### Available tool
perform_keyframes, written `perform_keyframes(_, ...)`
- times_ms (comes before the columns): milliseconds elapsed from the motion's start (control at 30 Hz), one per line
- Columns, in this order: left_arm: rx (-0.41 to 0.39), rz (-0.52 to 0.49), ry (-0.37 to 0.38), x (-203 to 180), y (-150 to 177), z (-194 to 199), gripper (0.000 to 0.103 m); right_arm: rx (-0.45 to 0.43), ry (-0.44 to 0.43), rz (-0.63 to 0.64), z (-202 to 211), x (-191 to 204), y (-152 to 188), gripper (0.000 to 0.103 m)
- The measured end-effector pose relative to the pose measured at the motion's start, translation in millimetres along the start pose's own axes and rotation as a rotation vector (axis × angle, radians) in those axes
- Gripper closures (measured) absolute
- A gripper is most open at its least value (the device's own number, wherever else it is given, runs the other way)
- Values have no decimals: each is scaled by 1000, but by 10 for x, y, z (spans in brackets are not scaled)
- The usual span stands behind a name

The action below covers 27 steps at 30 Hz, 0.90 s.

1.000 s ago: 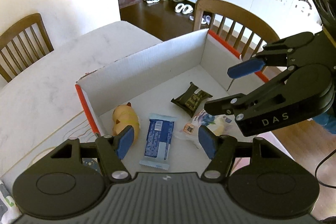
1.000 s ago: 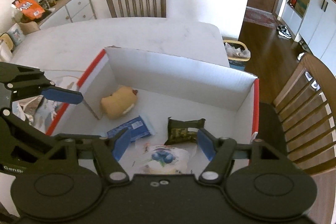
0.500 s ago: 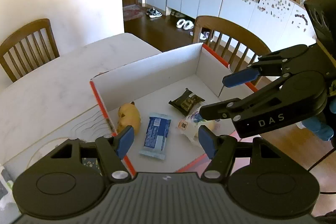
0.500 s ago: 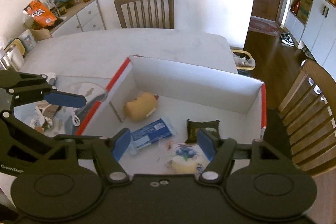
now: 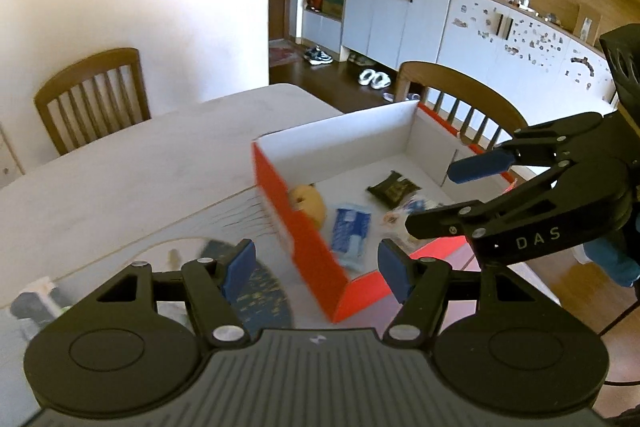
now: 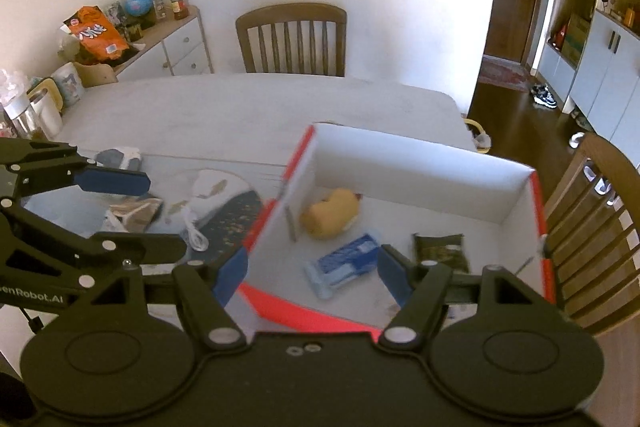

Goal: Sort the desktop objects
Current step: 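Move left gripper to white-grey bag while right gripper approaches clear packet of dark items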

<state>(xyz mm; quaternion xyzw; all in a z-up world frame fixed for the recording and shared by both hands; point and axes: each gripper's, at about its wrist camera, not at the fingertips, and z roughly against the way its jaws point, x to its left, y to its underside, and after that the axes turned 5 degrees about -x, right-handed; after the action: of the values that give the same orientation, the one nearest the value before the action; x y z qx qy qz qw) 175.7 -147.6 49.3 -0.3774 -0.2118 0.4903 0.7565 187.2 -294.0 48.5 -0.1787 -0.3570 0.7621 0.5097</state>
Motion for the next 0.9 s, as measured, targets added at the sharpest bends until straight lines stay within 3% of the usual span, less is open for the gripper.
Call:
perform_keyframes(433,-6,23,-69,802,352,412,36,-10,-26,23,-225,976,46,31)
perform_keyframes(900,-14,60,-143,1555,595,540,36,14,-29,37,-467,1570,165,31)
